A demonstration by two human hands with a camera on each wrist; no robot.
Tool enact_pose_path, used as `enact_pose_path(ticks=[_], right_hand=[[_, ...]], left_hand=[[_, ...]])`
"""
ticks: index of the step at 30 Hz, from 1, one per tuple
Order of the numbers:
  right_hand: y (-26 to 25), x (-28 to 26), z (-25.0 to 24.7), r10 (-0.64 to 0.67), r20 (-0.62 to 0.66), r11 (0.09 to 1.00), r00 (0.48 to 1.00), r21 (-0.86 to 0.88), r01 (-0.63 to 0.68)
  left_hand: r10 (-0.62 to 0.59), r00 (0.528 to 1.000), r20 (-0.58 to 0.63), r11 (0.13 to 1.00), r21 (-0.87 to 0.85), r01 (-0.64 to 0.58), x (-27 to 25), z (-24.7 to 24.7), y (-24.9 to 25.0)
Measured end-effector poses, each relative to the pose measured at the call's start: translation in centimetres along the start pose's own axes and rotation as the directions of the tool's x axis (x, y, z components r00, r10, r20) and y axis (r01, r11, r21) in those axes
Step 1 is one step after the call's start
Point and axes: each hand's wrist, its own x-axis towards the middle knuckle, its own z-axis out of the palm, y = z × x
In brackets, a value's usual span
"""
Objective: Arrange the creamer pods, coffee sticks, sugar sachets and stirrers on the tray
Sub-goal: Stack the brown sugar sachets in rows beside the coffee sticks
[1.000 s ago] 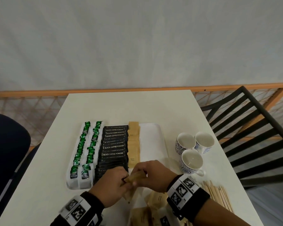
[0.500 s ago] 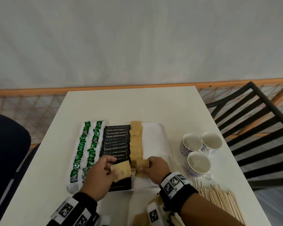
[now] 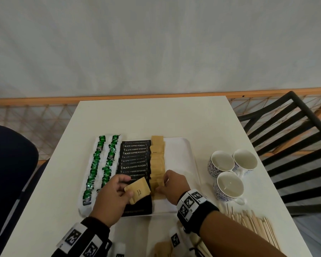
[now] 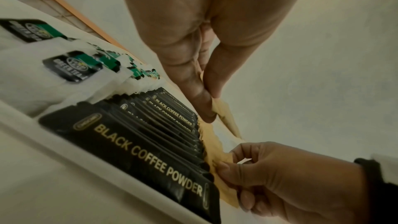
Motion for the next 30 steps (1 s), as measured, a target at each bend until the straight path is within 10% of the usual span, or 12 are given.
enact_pose_path(ticks=[8,15,25,30], right_hand=[[0.0,-1.7,-0.3,-0.183,-0.126,0.975,0.975,0.103,0.196],[0.2,-4.1,-1.1,-0.498,0.152,0.858,0.854,-0.058,0.51],[1.2,-3.8,-1.7,-0.196,0.244,0.892,0.95,0.446,0.069],[1.2,-3.2,-1.4,-0.218,0.229,0.947,0.949,0.284,0.149]], left_hand=[[0.099,0.995,0.021,0.972,0.212,-0.101,-0.2,0.0,-0.2],[0.173,0.948,0.269,0.915,0.312,-0.255,-0.8,1.9,0.6],[0.024,0.988,0.153,0.996,0.087,-0.038,-0.3,1.9,1.2],[0.071,0.976,0.204,0.964,0.236,-0.12,-0.3,2.0,0.9]])
